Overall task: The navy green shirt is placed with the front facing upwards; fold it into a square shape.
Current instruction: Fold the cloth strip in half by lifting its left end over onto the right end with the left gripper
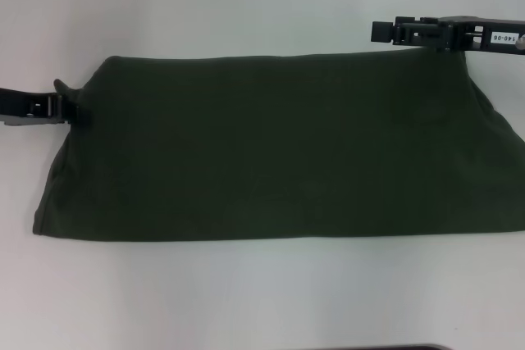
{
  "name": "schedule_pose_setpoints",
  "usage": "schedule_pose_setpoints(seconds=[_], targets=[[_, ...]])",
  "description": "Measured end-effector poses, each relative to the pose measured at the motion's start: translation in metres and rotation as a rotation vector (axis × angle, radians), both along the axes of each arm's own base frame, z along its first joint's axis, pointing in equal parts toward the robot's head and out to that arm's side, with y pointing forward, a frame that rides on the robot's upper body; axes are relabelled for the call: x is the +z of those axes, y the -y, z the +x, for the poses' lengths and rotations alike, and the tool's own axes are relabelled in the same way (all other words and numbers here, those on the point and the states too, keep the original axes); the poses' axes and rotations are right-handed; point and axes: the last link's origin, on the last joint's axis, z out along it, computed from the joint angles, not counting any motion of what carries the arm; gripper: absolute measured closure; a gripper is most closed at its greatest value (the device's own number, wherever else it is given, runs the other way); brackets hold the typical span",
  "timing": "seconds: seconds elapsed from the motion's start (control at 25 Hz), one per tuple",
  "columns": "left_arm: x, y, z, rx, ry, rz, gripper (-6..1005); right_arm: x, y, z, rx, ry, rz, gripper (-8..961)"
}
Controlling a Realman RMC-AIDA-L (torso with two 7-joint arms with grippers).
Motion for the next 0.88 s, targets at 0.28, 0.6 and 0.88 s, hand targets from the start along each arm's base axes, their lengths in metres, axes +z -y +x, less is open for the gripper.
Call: schedule_pose_setpoints(seconds=[0.28, 0.6, 0.88], targets=[[0.001, -0.001, 0.0, -0.001, -0.004, 0.006, 934, 0.0, 0.0, 0.0, -0.002, -0.002, 0.002, 41], [0.003, -0.001, -0.001, 0.002, -0.004, 0.012, 948, 0.001, 0.0, 0.001, -0.006, -0.001, 0.006, 42], [0.011, -0.002, -0.004, 0.009, -0.01, 0.031, 949, 0.001, 0.0, 0.002, -0.005, 0.001, 0.008, 42]])
